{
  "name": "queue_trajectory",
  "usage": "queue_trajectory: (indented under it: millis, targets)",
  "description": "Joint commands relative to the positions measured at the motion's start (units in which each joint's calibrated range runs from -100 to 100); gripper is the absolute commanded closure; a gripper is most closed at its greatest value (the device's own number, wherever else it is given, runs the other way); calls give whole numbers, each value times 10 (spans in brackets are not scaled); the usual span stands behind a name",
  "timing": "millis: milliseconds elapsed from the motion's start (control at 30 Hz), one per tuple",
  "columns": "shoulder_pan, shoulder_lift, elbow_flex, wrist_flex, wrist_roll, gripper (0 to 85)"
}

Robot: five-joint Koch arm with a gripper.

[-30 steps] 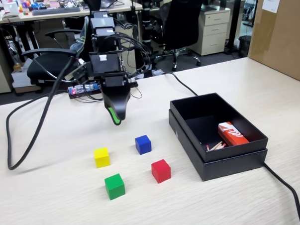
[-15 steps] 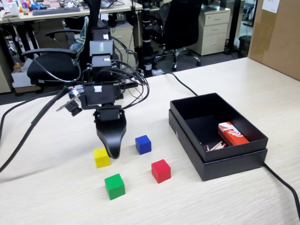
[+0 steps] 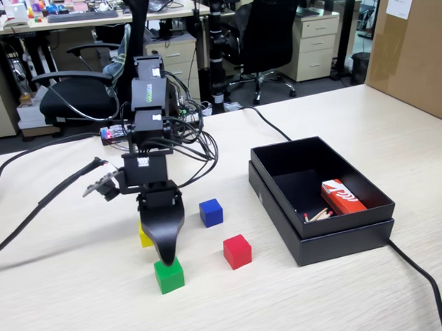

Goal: Put the green cube on top of the red cube

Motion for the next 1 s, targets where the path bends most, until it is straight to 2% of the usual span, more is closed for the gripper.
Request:
queue_trajectory:
  millis: [0,967]
  targets:
    - [0,-4,58,28,-8,383]
    - [7,49,52,80,-26,412]
